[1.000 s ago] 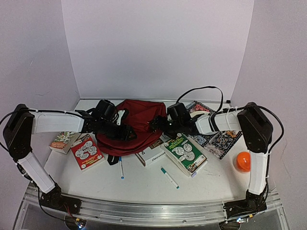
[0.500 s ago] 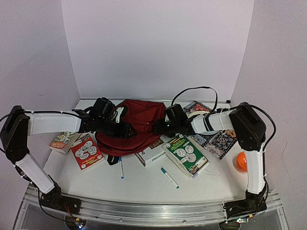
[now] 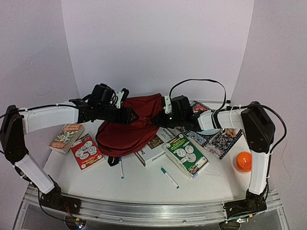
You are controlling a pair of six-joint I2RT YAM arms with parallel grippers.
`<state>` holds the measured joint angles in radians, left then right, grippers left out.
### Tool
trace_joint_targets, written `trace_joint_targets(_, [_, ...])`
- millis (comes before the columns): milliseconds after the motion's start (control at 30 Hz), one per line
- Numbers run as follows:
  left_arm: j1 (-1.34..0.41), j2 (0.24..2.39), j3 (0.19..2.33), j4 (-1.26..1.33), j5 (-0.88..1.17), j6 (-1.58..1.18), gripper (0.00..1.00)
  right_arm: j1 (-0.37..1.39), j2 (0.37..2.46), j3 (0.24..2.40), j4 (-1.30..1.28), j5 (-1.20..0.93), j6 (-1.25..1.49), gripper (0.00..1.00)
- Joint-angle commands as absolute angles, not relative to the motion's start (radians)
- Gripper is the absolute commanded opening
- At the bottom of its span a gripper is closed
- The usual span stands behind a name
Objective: Pack the student bag
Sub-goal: Pick up the student bag from the center of the board, then pick up the lower front pocket of the student bag.
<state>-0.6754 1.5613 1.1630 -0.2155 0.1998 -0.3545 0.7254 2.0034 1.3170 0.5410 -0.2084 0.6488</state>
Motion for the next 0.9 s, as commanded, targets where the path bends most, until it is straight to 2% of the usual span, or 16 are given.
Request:
trace_joint_targets(0, [-0.680, 1.603, 1.315, -0.266, 0.156, -0.285, 0.67, 0.735, 1.895, 1.324, 0.708, -0.295, 0.589, 0.00])
trace_joint_targets(300, [-0.680, 1.712, 1.481, -0.357, 0.150, -0.216, 0.58, 0.756, 1.890, 1.349, 0.767, -0.355, 0.564, 0.00])
trace_joint_targets(867, [-0.680, 1.863, 1.640, -0.454, 0.155, -0.156, 0.42, 0.782, 1.895, 1.379, 0.766, -0.381, 0.512, 0.00])
